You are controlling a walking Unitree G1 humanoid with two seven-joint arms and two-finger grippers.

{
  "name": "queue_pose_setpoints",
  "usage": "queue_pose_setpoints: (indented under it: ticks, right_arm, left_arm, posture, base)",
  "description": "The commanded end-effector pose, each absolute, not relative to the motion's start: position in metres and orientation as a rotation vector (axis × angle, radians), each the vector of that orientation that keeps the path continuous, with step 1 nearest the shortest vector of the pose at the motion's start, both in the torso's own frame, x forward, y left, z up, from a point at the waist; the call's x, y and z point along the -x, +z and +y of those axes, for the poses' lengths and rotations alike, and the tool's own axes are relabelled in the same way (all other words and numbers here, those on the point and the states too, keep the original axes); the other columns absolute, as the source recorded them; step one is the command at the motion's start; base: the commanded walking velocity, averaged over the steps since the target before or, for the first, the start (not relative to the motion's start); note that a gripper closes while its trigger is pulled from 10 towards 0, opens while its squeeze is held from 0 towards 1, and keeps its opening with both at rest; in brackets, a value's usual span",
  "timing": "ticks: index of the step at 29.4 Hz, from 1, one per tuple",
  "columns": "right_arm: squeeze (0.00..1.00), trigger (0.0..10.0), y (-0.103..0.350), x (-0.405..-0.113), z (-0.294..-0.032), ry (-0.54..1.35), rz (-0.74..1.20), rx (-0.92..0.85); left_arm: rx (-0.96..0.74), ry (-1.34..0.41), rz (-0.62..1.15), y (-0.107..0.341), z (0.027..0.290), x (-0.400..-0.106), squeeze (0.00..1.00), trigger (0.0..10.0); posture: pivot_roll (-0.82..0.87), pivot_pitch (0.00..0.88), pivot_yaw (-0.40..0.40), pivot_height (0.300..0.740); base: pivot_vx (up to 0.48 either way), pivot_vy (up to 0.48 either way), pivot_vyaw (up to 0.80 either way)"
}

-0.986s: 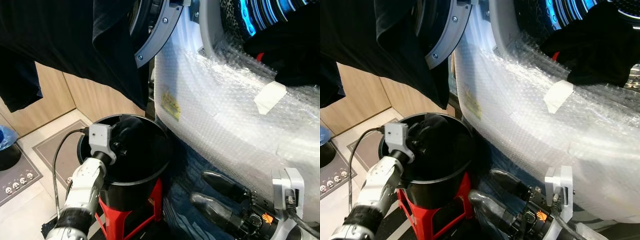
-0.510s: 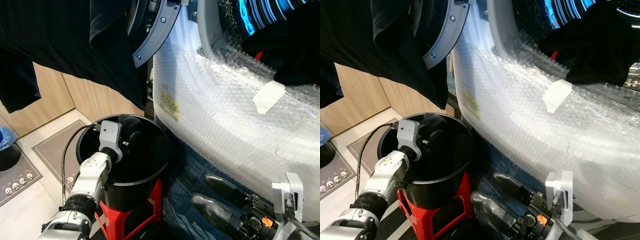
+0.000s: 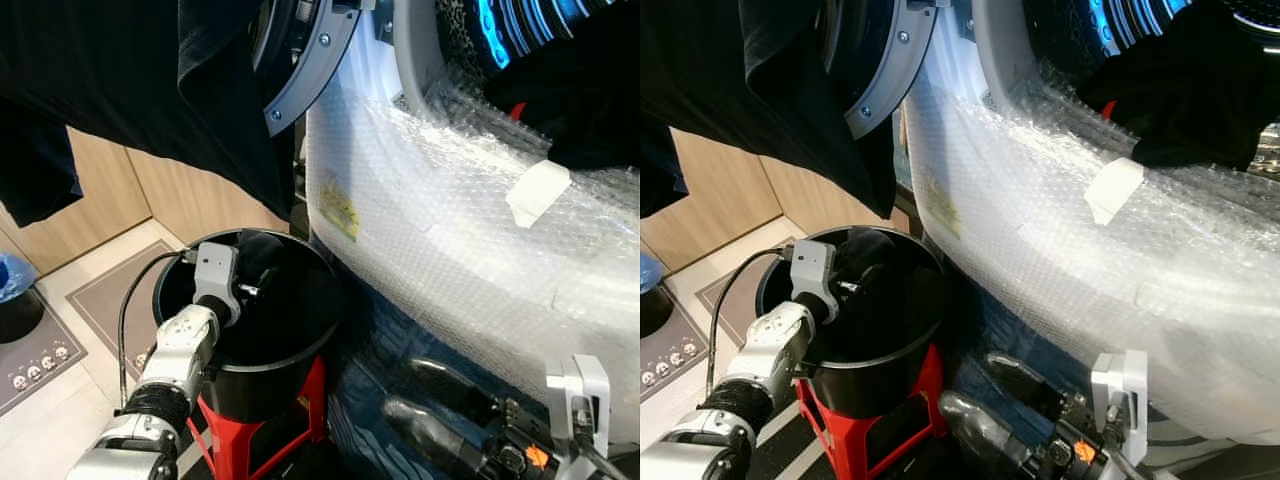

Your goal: Clothes washing

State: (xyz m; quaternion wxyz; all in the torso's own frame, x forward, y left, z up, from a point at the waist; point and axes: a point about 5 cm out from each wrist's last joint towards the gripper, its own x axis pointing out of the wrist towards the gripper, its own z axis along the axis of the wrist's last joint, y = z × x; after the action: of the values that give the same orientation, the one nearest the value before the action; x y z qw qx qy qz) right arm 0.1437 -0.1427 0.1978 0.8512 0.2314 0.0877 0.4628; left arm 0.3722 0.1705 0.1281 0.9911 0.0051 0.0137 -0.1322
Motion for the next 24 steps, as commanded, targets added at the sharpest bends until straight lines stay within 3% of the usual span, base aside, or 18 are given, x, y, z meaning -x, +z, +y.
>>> queue_pose_setpoints:
  ticks: [1, 10, 11, 12, 13, 24]
  right_arm:
    - [0.00, 10.0, 0.205, -0.139, -0.143, 0.980, 0.166, -0.466]
    - [0.00, 10.0, 0.208, -0.133, -0.144, 0.967, 0.177, -0.467]
    - [0.00, 10.0, 0.209, -0.132, -0.144, 0.967, 0.178, -0.467]
    - [0.00, 10.0, 0.209, -0.132, -0.144, 0.968, 0.178, -0.469]
    - [0.00, 10.0, 0.209, -0.132, -0.144, 0.968, 0.179, -0.472]
    - [0.00, 10.0, 0.214, -0.126, -0.141, 0.956, 0.179, -0.485]
  left_arm:
    - [-0.027, -0.276, 0.056, 0.126, 0.171, -0.373, 1.00, 10.0]
    - [-0.019, -0.221, 0.082, 0.125, 0.175, -0.376, 1.00, 10.0]
    - [-0.014, -0.210, 0.092, 0.125, 0.176, -0.376, 0.96, 10.0]
    - [-0.003, -0.200, 0.107, 0.125, 0.177, -0.377, 0.09, 10.0]
    - [0.005, -0.193, 0.118, 0.125, 0.177, -0.378, 0.00, 10.0]
    - [0.032, -0.141, 0.158, 0.130, 0.183, -0.385, 0.00, 10.0]
  posture:
    - [-0.22, 0.217, -0.050, 0.740]
    - [-0.24, 0.242, -0.063, 0.740]
    - [-0.24, 0.245, -0.064, 0.740]
    - [-0.24, 0.249, -0.066, 0.740]
    - [-0.24, 0.250, -0.067, 0.740]
    - [-0.26, 0.273, -0.067, 0.740]
  base:
    - [0.000, 0.000, 0.00]
    - [0.000, 0.000, 0.00]
    - [0.000, 0.000, 0.00]
    - [0.000, 0.000, 0.00]
    - [0.000, 0.000, 0.00]
    - [0.000, 0.000, 0.00]
